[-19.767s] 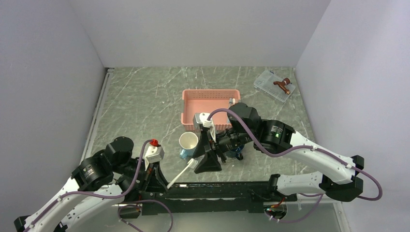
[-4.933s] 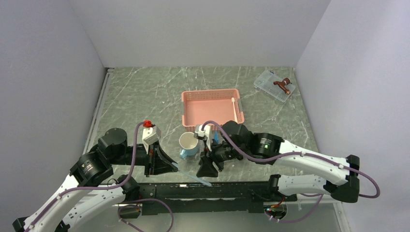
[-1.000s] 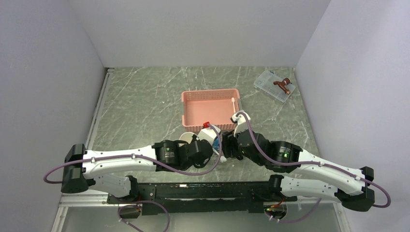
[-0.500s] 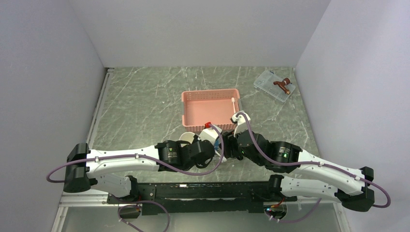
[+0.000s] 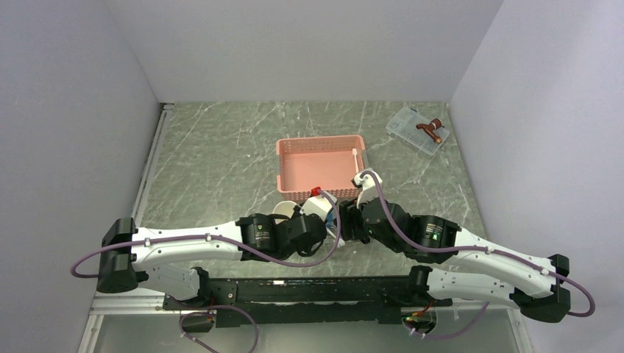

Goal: Prepare toiletry sets of a toothbrush and toothpaste on the tray

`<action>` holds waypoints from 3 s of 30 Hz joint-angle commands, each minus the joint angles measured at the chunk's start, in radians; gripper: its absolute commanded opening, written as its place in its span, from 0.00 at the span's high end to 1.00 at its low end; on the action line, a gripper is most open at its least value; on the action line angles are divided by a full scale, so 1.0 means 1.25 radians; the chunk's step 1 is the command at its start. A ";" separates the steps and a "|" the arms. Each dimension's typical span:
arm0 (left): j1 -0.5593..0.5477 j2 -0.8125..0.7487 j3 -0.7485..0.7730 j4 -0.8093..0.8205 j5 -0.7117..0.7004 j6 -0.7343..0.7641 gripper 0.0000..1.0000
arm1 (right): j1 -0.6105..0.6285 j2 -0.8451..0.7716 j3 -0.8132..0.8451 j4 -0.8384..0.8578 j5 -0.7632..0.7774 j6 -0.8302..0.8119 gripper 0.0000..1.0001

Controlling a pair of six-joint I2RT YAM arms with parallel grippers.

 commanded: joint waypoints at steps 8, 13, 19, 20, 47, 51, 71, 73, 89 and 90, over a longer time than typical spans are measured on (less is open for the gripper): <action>-0.005 -0.053 0.033 -0.016 -0.008 0.003 0.59 | -0.002 -0.014 0.008 0.006 0.015 0.014 0.39; -0.005 -0.080 0.040 -0.022 -0.016 0.025 0.53 | -0.001 -0.013 0.017 -0.003 0.028 0.016 0.39; -0.004 -0.124 0.046 -0.017 -0.017 0.075 0.42 | -0.001 0.003 0.037 -0.027 0.058 0.021 0.39; -0.004 -0.132 0.047 -0.017 -0.018 0.083 0.39 | -0.001 0.005 0.041 -0.032 0.065 0.022 0.39; 0.414 -0.376 0.005 -0.053 0.127 0.207 0.01 | -0.427 0.068 0.028 0.144 -0.098 -0.133 0.19; 0.451 -0.391 0.020 -0.064 0.130 0.222 0.01 | -0.505 0.084 0.030 0.165 -0.128 -0.130 0.12; 0.721 -0.475 -0.018 0.015 0.206 0.277 0.01 | -0.781 -0.120 -0.092 0.326 -0.215 -0.162 0.00; 0.722 -0.505 -0.037 0.031 0.205 0.279 0.01 | -0.781 -0.151 -0.107 0.340 -0.223 -0.166 0.00; 0.721 -0.666 -0.140 0.025 0.222 0.250 0.01 | -0.781 -0.257 -0.128 0.351 -0.276 -0.149 0.00; 0.722 -0.672 -0.141 0.026 0.227 0.250 0.01 | -0.781 -0.268 -0.133 0.354 -0.276 -0.149 0.00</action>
